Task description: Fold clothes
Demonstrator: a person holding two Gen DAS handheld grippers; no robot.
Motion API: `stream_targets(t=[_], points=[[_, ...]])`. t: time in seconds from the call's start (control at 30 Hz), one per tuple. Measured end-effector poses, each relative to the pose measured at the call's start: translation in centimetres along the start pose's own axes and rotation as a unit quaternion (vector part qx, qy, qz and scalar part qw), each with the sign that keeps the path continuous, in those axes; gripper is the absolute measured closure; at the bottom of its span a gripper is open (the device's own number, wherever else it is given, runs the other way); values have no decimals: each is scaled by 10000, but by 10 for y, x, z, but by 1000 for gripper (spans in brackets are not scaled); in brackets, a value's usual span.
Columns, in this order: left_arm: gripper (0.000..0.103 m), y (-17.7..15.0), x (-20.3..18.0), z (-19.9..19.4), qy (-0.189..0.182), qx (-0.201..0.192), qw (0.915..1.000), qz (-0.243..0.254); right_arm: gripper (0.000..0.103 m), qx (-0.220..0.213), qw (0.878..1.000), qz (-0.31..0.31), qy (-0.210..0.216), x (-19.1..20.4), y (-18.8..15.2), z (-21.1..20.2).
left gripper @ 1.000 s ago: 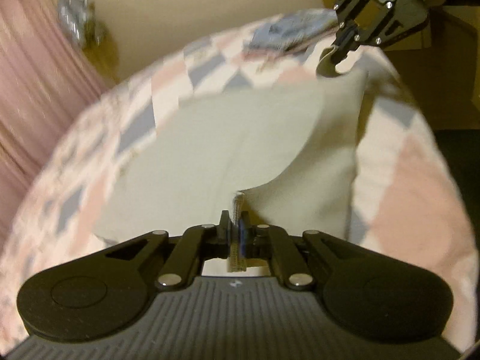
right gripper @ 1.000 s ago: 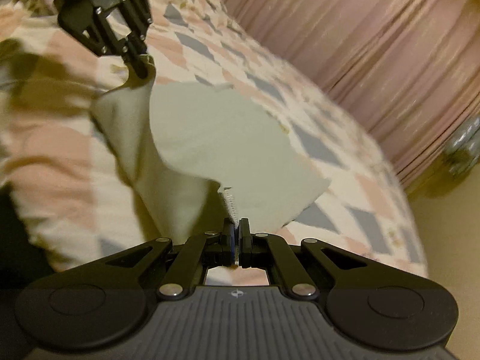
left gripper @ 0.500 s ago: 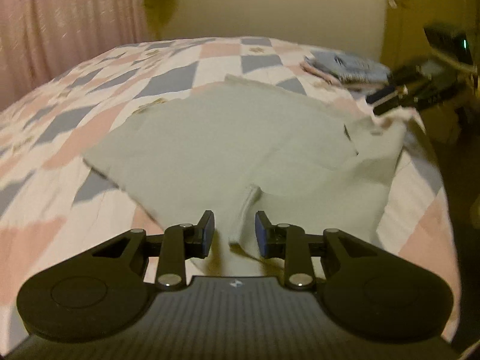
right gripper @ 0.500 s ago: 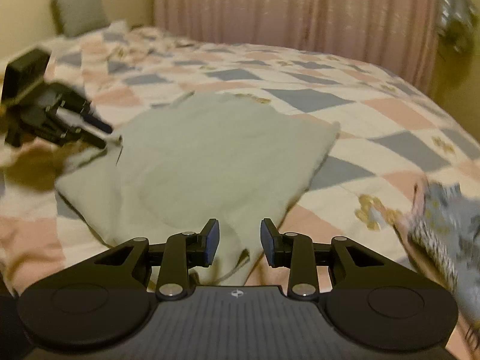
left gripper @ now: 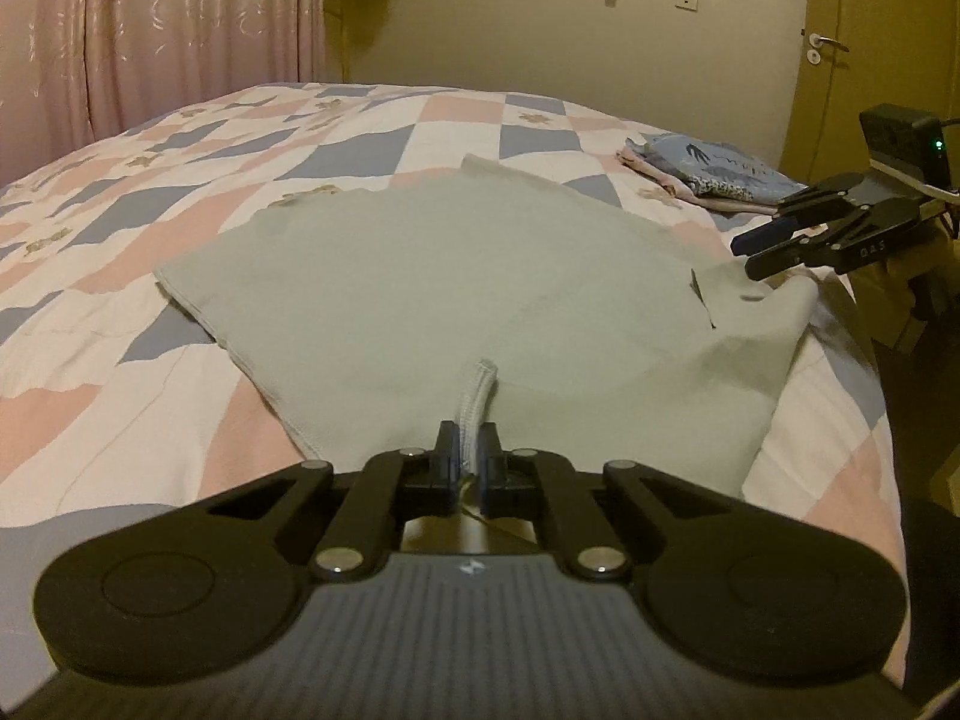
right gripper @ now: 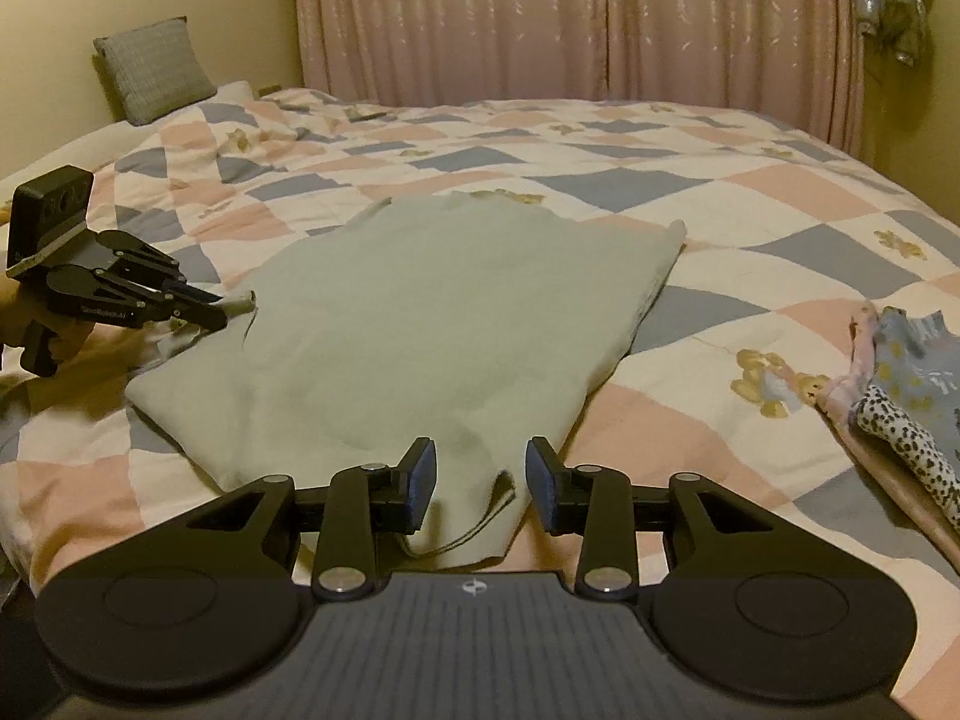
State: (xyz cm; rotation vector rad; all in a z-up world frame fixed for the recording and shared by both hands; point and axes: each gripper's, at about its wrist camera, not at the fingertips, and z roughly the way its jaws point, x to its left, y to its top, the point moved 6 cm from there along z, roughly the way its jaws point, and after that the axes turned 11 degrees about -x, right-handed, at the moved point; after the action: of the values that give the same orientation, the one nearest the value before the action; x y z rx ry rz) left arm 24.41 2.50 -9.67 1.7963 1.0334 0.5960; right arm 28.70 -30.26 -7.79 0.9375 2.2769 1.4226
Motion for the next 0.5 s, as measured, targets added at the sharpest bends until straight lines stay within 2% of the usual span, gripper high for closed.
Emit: stream_targets(t=[0.17,0.2,0.23,0.27,0.5], points=[[102,2,-4,-2,54,12,9999,132,69,135,9997,-183,40,1,-9,10],[103,3,-6,-3,77,15,9998,185,73,150,9997,-194,14,1,-10,12],[103,6,-9,-6,111,10,9996,262,91,125,9998,-174,-15,2,-10,11],[103,8,-12,-9,149,-1,9993,338,98,99,9998,-152,-43,2,-9,10],[103,37,-32,-50,446,-301,9962,690,101,-110,9960,-711,-533,25,8,-23]])
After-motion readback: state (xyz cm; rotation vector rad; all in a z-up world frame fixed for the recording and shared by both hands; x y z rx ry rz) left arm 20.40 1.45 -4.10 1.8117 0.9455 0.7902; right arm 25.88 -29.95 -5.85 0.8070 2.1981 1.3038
